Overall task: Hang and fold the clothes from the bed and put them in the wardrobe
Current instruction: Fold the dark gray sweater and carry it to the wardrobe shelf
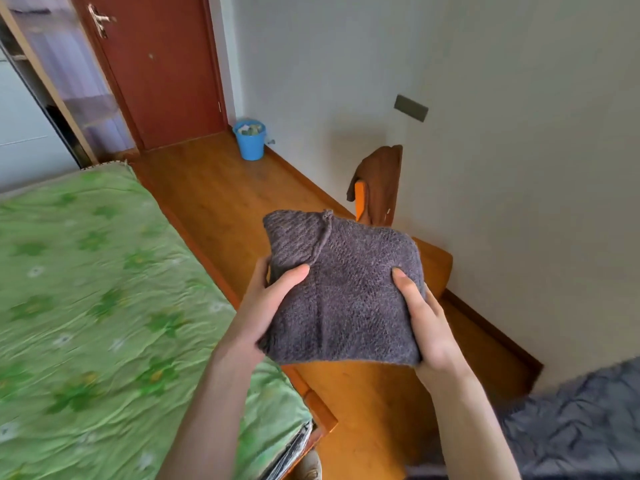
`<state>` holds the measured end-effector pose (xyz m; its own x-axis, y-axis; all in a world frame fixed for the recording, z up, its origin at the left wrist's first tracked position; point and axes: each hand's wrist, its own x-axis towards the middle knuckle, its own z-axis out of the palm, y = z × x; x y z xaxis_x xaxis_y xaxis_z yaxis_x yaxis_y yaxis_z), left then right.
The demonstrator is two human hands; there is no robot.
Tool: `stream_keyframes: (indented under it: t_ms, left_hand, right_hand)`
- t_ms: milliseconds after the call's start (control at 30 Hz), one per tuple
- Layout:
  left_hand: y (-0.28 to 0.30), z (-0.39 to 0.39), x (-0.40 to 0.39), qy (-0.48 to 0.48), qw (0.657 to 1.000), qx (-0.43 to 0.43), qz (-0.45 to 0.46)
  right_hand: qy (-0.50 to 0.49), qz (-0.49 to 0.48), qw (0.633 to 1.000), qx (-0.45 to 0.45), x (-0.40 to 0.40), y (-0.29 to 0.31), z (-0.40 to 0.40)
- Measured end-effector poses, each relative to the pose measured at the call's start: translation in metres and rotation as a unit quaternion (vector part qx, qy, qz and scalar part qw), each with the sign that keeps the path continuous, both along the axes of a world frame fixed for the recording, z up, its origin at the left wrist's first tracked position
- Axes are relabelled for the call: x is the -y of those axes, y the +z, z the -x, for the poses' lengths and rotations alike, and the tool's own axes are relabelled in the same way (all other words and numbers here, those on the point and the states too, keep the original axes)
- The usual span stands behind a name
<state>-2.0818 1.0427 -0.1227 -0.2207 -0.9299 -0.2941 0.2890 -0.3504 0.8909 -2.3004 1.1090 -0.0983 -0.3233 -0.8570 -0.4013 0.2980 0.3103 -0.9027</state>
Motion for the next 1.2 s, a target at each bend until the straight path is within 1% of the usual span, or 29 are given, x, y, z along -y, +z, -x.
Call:
stream_keyframes:
  t_ms: [133, 333, 567, 700, 933, 1067, 1133, 1200]
  left_hand:
    - [0.01, 0.022, 0.055, 0.018, 1.0, -0.001, 0.003]
    - [0.018, 0.044, 0.124, 0.07, 0.997, 0.024, 0.007]
    - [0.014, 0.074, 0.195, 0.168, 0.985, 0.014, 0.024]
    - [0.011, 0.091, 0.251, 0.233, 0.972, 0.015, 0.013]
    - [0.009, 0.137, 0.344, 0.337, 0.941, 0.028, 0.003]
    - [0.011, 0.157, 0.378, 0.382, 0.924, 0.031, 0.003]
    - [0.013, 0.163, 0.388, 0.403, 0.914, 0.033, 0.001]
    - [0.016, 0.163, 0.396, 0.426, 0.904, 0.032, -0.002]
  right_hand:
    - [0.024, 0.002, 1.0, -0.011, 0.063, 0.008, 0.023]
    - [0.062, -0.009, 0.998, -0.014, 0.148, 0.013, 0.048]
    - [0.15, -0.01, 0.988, -0.045, 0.264, 0.008, 0.076]
    - [0.224, 0.021, 0.974, -0.035, 0.351, 0.005, 0.092]
    - [0.31, 0.0, 0.95, -0.033, 0.487, 0.001, 0.124]
    - [0.369, -0.011, 0.929, -0.012, 0.537, -0.003, 0.138]
    - [0.409, -0.001, 0.913, 0.003, 0.555, -0.001, 0.14]
    - [0.429, 0.018, 0.903, 0.0, 0.57, 0.002, 0.138]
